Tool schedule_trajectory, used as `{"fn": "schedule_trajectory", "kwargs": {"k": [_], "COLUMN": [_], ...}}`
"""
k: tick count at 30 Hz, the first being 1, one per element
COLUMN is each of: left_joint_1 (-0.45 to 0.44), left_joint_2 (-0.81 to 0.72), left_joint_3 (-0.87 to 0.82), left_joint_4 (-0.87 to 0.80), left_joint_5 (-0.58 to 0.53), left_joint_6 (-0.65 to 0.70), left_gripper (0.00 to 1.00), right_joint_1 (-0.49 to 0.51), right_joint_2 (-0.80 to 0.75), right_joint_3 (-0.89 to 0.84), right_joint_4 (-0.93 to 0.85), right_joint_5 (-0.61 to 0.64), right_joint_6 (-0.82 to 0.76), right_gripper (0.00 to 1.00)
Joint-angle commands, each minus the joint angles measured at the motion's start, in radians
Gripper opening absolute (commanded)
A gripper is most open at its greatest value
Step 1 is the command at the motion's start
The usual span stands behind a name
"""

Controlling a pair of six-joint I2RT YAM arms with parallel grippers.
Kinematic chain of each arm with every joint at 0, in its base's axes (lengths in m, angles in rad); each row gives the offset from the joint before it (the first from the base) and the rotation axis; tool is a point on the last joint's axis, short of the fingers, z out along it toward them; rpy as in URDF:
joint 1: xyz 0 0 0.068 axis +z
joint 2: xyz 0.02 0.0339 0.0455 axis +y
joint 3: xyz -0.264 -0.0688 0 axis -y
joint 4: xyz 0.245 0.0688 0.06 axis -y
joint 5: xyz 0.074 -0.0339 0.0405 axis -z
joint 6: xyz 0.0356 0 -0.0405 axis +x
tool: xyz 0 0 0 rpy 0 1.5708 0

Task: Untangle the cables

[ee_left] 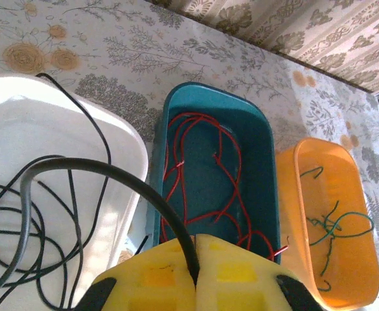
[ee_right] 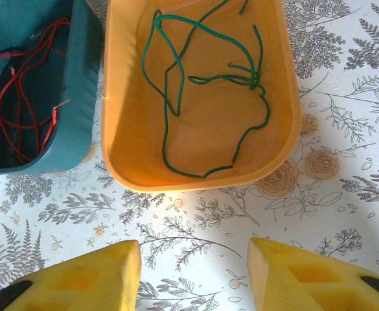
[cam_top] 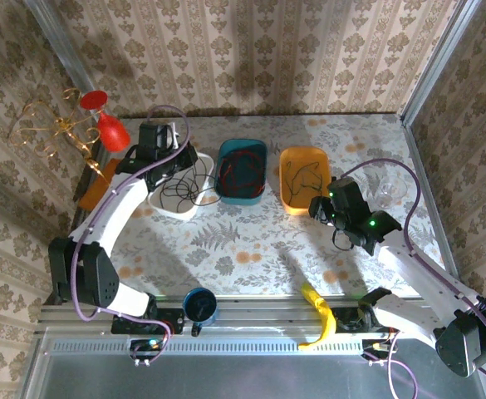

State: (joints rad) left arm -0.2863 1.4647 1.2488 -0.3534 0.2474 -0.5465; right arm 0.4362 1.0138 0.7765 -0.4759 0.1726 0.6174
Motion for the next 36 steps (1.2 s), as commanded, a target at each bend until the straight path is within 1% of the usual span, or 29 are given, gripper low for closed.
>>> {"fn": "schedule_trajectory", "kwargs": {"k": [1, 2, 3, 7, 9, 12, 14, 19, 23, 27, 28, 31, 34, 36], "left_joint_1": [-0.014, -0.031, -0.057, -0.207, -0.243, -0.248, -0.247, -0.22, -0.189, -0.177, -0.147, -0.134, -0.137, -0.142], "left_joint_2": [0.0, -0.009, -0.018, -0.057, -0.067, -0.086, -0.095, -0.088, -0.081, -0.074, -0.071, -0.068, -0.073, -0.076], "left_joint_3": [0.056, 0.073, 0.092, 0.149, 0.152, 0.136, 0.122, 0.095, 0.058, 0.03, 0.024, 0.009, 0.009, 0.02], "left_joint_4": [0.003, -0.013, -0.037, -0.095, -0.098, -0.092, -0.084, -0.08, -0.069, -0.073, -0.075, -0.072, -0.07, -0.08], "left_joint_5": [-0.026, -0.07, -0.137, -0.45, -0.524, -0.539, -0.53, -0.456, -0.429, -0.448, -0.459, -0.473, -0.501, -0.539], "left_joint_6": [0.019, 0.055, 0.098, 0.303, 0.338, 0.325, 0.32, 0.265, 0.23, 0.224, 0.228, 0.238, 0.258, 0.275], "left_gripper": [0.0, 0.0, 0.0, 0.0, 0.0, 0.0, 0.0, 0.0, 0.0, 0.0, 0.0, 0.0, 0.0, 0.0], "right_joint_1": [-0.004, -0.004, -0.004, -0.003, -0.004, -0.004, -0.004, -0.003, -0.004, -0.004, -0.004, -0.004, -0.004, -0.004], "right_joint_2": [-0.02, -0.022, -0.025, -0.027, -0.027, -0.027, -0.029, -0.034, -0.041, -0.047, -0.047, -0.047, -0.043, -0.038], "right_joint_3": [0.015, 0.014, 0.012, 0.006, 0.006, 0.007, 0.009, 0.012, 0.012, 0.012, 0.013, 0.015, 0.02, 0.023], "right_joint_4": [-0.027, -0.027, -0.027, -0.027, -0.026, -0.024, -0.026, -0.033, -0.039, -0.047, -0.049, -0.05, -0.05, -0.049], "right_joint_5": [0.026, 0.027, 0.028, 0.026, 0.024, 0.024, 0.024, 0.025, 0.029, 0.034, 0.036, 0.038, 0.037, 0.036], "right_joint_6": [0.008, 0.008, 0.008, 0.008, 0.008, 0.009, 0.009, 0.004, 0.005, 0.005, 0.004, 0.003, 0.002, -0.001], "right_gripper": [0.49, 0.49, 0.49, 0.49, 0.49, 0.49, 0.49, 0.49, 0.49, 0.49, 0.49, 0.49, 0.49, 0.49]}}
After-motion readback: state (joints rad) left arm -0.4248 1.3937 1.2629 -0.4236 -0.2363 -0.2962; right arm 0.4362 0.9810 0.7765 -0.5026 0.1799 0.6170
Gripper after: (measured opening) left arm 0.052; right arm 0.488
